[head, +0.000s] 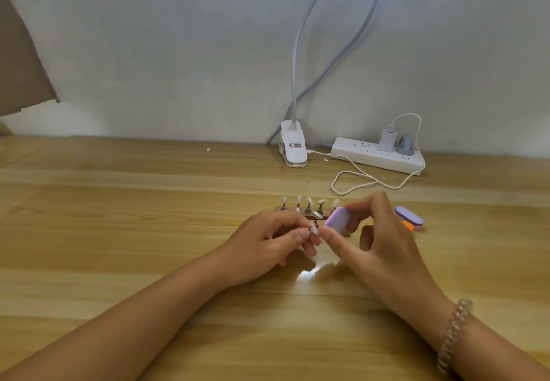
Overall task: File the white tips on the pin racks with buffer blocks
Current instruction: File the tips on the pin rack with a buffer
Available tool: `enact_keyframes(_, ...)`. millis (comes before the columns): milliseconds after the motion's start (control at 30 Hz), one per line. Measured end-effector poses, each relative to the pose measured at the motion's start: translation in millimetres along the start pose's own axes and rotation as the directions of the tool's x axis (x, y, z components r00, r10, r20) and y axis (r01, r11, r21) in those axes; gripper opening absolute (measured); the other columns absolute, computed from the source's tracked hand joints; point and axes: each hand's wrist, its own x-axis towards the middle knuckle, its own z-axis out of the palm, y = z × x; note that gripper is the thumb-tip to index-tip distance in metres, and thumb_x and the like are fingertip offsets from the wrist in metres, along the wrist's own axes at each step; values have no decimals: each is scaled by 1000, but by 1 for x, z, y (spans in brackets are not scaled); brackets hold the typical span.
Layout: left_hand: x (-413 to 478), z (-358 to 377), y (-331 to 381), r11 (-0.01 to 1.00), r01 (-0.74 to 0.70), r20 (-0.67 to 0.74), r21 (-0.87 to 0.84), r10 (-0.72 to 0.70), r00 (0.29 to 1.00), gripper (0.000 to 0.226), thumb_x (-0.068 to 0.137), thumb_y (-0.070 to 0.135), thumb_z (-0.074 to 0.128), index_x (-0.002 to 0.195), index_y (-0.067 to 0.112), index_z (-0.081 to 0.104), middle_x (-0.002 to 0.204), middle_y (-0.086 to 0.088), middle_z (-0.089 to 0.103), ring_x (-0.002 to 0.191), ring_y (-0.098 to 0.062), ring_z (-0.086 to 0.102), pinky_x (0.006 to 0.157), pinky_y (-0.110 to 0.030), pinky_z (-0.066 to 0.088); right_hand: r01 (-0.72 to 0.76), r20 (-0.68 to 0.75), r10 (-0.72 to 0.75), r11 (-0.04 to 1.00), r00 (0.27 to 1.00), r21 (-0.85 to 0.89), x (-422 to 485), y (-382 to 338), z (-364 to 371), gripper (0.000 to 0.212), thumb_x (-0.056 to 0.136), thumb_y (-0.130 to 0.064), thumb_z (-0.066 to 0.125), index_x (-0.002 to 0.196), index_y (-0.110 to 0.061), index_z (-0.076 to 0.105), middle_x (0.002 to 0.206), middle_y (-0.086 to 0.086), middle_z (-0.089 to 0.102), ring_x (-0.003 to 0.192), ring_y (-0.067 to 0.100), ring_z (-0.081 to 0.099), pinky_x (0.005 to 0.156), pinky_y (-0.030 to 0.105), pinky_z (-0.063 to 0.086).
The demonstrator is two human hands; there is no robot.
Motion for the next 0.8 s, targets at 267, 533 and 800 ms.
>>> enact_keyframes(267, 0, 0, -1, 997, 3, 11, -77, -3, 1000, 12, 97, 3, 58, 100, 3, 69, 87, -9, 71, 75, -12, 61, 59, -21, 48, 24, 68, -18, 997, 998, -78, -1, 2, 0, 35, 74, -59, 66, 90, -33, 49, 83, -18, 59, 66, 0, 54, 56, 15, 34)
enact_keyframes(533, 0, -1, -4, 999, -31, 12, 7, 31, 999, 9, 95, 13, 65, 98, 12, 74, 85, -5, 69, 70, -12, 54, 62, -35, 45, -25, 117, 27, 1000, 993, -14, 2, 2, -2, 40, 76, -60, 64, 94, -25, 56, 78, -13, 61, 60, 2, 53, 53, 15, 33)
enact_keyframes(800, 0, 0, -4, 998, -6, 6, 64, 6, 1000, 17, 91, 16, 70, 84, 31, 69, 81, 15, 69, 58, -5, 43, 57, -26, 36, 40, 133, -18, 985, 991, -168, -1, -3, -3, 39, 75, -62, 63, 91, -28, 54, 77, -13, 56, 63, 7, 50, 54, 20, 31)
